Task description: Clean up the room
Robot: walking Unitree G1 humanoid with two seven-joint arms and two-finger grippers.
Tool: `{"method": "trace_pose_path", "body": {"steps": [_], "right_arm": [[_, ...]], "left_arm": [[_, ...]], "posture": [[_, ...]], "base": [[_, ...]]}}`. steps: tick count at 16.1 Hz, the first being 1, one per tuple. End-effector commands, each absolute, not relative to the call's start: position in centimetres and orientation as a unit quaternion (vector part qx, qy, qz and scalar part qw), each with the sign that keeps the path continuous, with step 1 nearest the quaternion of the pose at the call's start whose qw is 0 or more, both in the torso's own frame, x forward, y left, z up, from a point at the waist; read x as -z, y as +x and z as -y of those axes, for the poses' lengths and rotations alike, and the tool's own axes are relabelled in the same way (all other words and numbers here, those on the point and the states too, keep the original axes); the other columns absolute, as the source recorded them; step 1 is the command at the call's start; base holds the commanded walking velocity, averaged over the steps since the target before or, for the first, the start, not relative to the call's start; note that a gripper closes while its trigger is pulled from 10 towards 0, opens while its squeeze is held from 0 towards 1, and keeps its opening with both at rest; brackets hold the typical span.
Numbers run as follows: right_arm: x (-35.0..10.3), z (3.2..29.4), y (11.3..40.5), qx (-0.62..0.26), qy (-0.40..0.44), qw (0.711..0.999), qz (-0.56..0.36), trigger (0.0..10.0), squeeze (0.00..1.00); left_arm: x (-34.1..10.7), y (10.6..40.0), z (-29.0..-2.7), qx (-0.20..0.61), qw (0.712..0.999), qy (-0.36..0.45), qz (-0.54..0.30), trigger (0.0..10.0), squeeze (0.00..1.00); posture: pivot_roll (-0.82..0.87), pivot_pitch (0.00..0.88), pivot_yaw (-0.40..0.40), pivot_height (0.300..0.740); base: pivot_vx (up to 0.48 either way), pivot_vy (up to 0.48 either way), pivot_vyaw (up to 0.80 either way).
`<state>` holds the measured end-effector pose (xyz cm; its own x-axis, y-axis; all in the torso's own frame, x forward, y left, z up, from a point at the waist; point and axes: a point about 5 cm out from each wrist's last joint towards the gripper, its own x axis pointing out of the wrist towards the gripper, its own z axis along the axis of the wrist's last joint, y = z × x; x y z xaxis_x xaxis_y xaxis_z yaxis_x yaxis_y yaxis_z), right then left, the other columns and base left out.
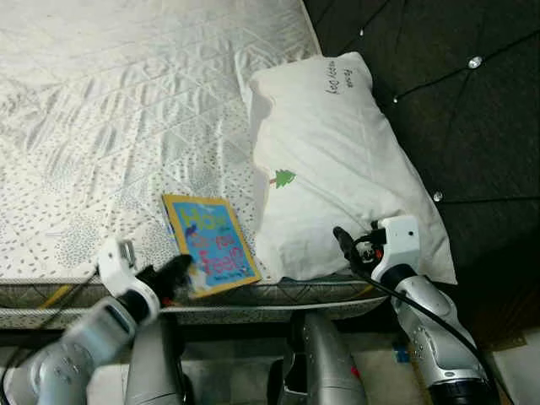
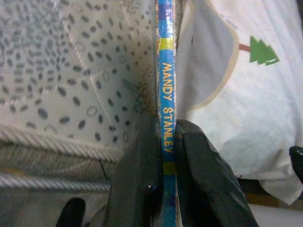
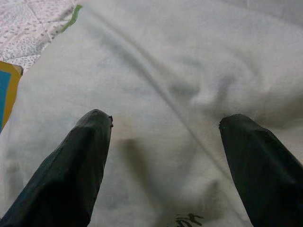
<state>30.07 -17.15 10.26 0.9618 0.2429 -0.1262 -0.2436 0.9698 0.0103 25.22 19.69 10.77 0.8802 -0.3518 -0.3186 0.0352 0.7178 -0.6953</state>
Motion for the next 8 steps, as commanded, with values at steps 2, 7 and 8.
{"method": "trace_pose_path", "body": {"steps": [2,7,8], "right_arm": [[-10.0,17.8,29.9,-0.114,-0.005,0.991,-0.068,10.0,0.00],[-10.1,18.2,29.8,-0.108,-0.008,0.992,-0.066,10.0,0.00],[-10.3,18.2,29.8,-0.108,-0.009,0.992,-0.065,10.0,0.00]], "left_arm": [[-10.8,25.8,-19.8,0.133,0.899,-0.347,-0.231,10.0,0.00],[-10.6,28.4,-21.7,0.150,0.902,-0.322,-0.245,10.0,0.00],[-10.3,29.2,-22.1,0.154,0.903,-0.312,-0.251,10.0,0.00]], "posture": [[-0.05,0.174,-0.159,0.567],[-0.07,0.174,-0.164,0.567],[-0.07,0.173,-0.165,0.567]], "base": [[0.000,0.000,0.00],[0.000,0.000,0.00],[0.000,0.000,0.00]]}}
